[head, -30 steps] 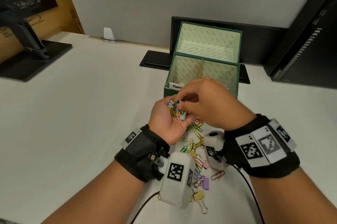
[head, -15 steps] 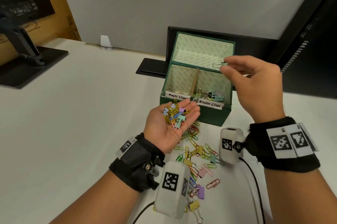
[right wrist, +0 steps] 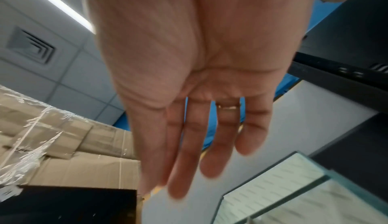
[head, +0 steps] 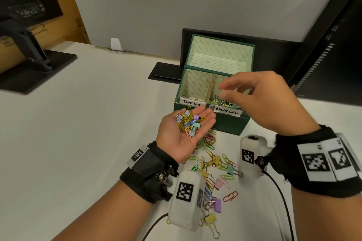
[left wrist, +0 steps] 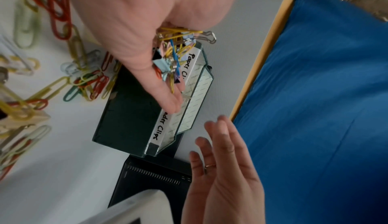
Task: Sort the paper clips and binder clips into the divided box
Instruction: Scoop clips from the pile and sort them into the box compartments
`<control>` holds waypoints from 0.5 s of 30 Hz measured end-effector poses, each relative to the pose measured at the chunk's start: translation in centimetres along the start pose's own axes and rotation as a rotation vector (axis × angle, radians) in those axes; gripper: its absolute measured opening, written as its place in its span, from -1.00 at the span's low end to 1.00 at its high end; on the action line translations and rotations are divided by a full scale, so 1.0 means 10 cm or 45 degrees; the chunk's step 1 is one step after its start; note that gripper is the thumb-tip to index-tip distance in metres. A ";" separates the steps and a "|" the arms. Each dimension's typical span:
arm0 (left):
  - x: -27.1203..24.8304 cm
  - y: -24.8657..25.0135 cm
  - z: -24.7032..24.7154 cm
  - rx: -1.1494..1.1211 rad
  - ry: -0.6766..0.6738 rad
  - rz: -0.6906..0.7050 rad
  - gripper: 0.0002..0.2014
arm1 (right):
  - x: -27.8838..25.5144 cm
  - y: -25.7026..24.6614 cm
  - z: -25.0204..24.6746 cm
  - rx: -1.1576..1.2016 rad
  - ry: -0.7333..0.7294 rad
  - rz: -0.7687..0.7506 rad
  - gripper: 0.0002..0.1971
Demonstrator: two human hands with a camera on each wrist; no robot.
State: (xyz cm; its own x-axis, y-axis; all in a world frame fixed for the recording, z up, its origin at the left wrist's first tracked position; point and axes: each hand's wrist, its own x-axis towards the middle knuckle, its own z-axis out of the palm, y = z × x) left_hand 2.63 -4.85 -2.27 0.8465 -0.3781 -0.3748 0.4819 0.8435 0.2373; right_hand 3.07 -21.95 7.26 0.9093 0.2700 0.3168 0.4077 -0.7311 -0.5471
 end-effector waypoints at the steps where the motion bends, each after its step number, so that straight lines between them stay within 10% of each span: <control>1: 0.00 0.00 -0.01 0.005 -0.021 -0.008 -0.54 | -0.01 -0.04 0.03 -0.028 -0.129 0.004 -0.91; 4: -0.04 -0.01 0.01 0.036 -0.155 -0.032 -0.48 | -0.02 -0.08 0.21 -0.086 -0.370 0.040 -0.87; 15: -0.04 -0.04 0.02 -0.031 -0.067 0.076 -0.60 | 0.00 -0.12 0.57 -0.210 -0.284 0.020 -0.92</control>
State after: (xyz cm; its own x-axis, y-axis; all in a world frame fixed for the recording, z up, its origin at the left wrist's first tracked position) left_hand 2.14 -5.07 -2.01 0.8847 -0.3456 -0.3129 0.4248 0.8741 0.2357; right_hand 3.07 -17.52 3.55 0.9188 0.3757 0.1213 0.3910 -0.8232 -0.4116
